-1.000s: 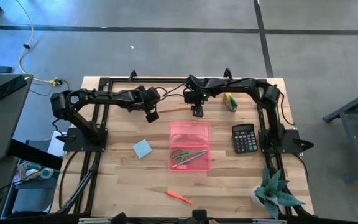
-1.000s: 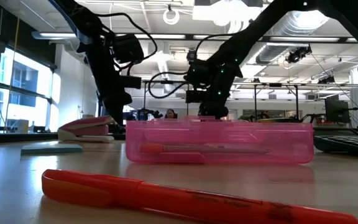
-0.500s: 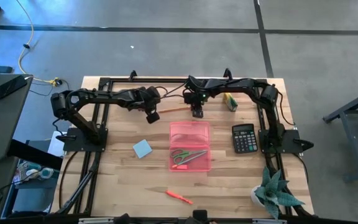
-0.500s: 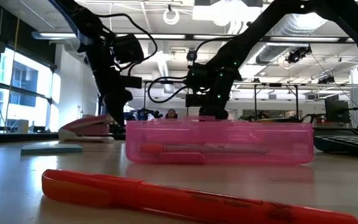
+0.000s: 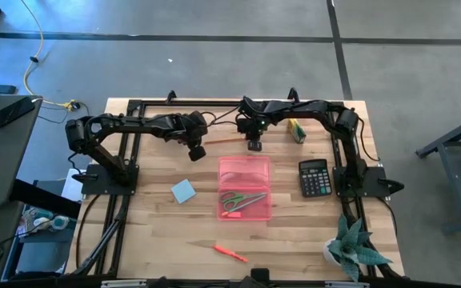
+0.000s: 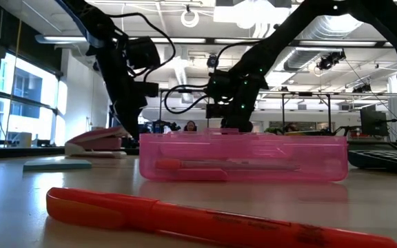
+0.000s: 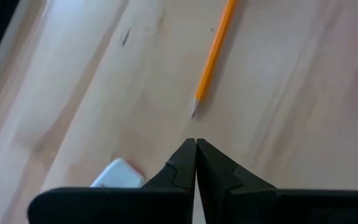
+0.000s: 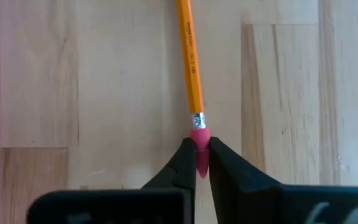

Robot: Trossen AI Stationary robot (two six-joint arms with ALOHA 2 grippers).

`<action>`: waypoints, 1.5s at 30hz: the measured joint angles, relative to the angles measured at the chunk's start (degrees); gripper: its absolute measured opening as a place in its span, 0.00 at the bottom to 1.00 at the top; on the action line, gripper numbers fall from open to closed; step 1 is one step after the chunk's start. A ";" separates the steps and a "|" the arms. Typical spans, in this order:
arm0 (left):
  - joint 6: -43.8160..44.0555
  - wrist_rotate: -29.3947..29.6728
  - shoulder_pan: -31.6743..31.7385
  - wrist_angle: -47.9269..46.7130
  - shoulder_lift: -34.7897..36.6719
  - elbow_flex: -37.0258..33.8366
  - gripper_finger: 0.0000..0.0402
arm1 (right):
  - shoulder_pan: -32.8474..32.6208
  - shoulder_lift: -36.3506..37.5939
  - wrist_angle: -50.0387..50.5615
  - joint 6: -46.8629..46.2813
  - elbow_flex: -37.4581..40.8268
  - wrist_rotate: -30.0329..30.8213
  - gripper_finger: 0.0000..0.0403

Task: Pack school essentials
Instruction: Put the orange pencil into the supply box

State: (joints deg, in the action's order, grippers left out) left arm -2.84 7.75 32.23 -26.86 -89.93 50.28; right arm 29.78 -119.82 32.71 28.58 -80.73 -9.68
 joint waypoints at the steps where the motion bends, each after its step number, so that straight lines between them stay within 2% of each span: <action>1: 0.25 0.00 0.00 -0.53 0.00 0.00 0.01 | 0.15 0.13 0.00 0.00 0.04 -0.25 0.02; 7: 0.84 0.02 -0.02 -3.11 0.12 0.02 0.01 | 1.00 1.55 1.88 -0.02 0.34 0.56 0.02; 15: 1.38 0.22 -0.02 -3.13 3.74 0.04 0.01 | 2.80 5.90 6.71 -0.57 0.39 1.08 0.01; 26: 1.80 0.27 -0.02 -3.10 6.78 0.04 0.01 | 1.57 17.68 16.42 -3.07 0.51 3.03 0.01; 30: 1.79 0.28 -0.02 -3.20 6.78 0.04 0.01 | -1.74 23.81 18.41 -3.26 4.09 2.73 0.01; 37: 1.80 0.31 -0.02 -3.32 6.78 0.04 0.01 | -10.63 32.96 17.76 -9.18 14.37 2.60 0.01; 41: 1.81 0.26 -0.03 -3.28 6.78 0.04 0.01 | -17.11 34.82 16.83 -12.25 19.01 3.66 0.01; 45: 2.54 0.22 -0.04 -3.20 6.78 0.04 0.01 | -24.29 34.80 16.43 -14.51 20.72 7.31 0.01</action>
State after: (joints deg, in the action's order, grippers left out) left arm -0.29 7.97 32.18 -30.06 -83.15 50.33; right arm 5.48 -85.02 49.14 14.07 -60.01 -2.37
